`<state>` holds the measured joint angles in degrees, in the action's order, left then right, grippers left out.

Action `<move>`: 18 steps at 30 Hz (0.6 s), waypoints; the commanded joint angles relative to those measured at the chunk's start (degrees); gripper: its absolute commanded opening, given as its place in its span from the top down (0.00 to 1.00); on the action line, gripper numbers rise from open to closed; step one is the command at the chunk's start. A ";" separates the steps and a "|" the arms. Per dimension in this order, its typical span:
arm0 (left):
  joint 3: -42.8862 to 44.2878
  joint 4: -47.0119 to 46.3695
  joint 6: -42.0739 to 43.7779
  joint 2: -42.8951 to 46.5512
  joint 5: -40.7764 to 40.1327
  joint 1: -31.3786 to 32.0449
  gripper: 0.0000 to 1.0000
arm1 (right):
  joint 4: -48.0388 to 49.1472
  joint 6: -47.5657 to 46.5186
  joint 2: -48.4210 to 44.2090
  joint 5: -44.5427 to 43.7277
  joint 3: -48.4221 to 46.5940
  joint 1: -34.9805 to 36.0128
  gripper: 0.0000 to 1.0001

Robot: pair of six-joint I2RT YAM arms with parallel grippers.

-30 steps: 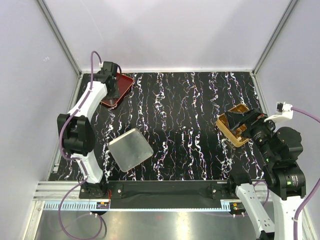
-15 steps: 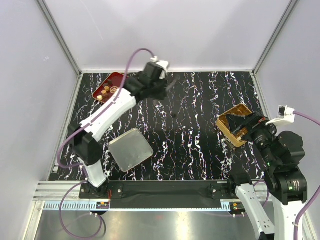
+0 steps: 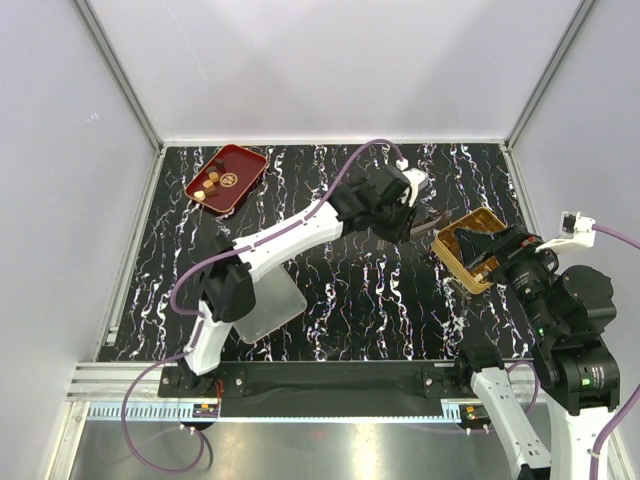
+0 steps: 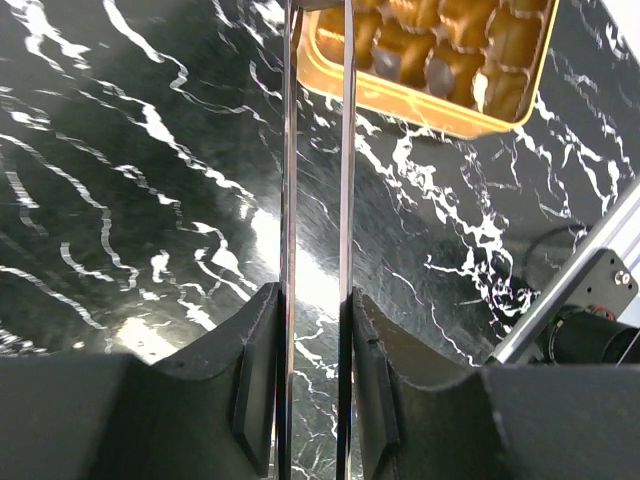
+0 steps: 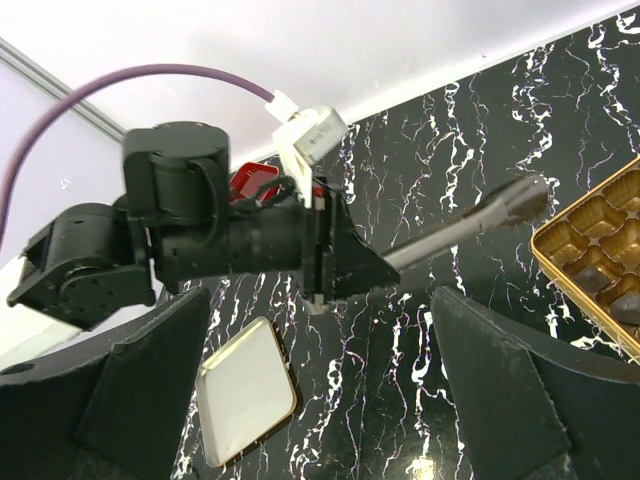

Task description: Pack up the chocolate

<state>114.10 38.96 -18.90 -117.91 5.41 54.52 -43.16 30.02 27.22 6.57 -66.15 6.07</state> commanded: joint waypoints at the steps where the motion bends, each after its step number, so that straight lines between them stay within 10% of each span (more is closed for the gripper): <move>1: 2.44 -4.77 0.17 0.84 2.50 0.76 0.69 | 0.35 -1.19 0.37 -1.03 -1.70 0.35 0.00; 18: 0.86 -5.74 1.49 -1.62 1.27 3.40 0.67 | 0.88 -0.93 0.73 -0.33 -1.00 0.26 0.00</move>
<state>114.10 36.34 -18.81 -119.70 6.48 57.34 -43.16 29.78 27.49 6.59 -66.22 6.07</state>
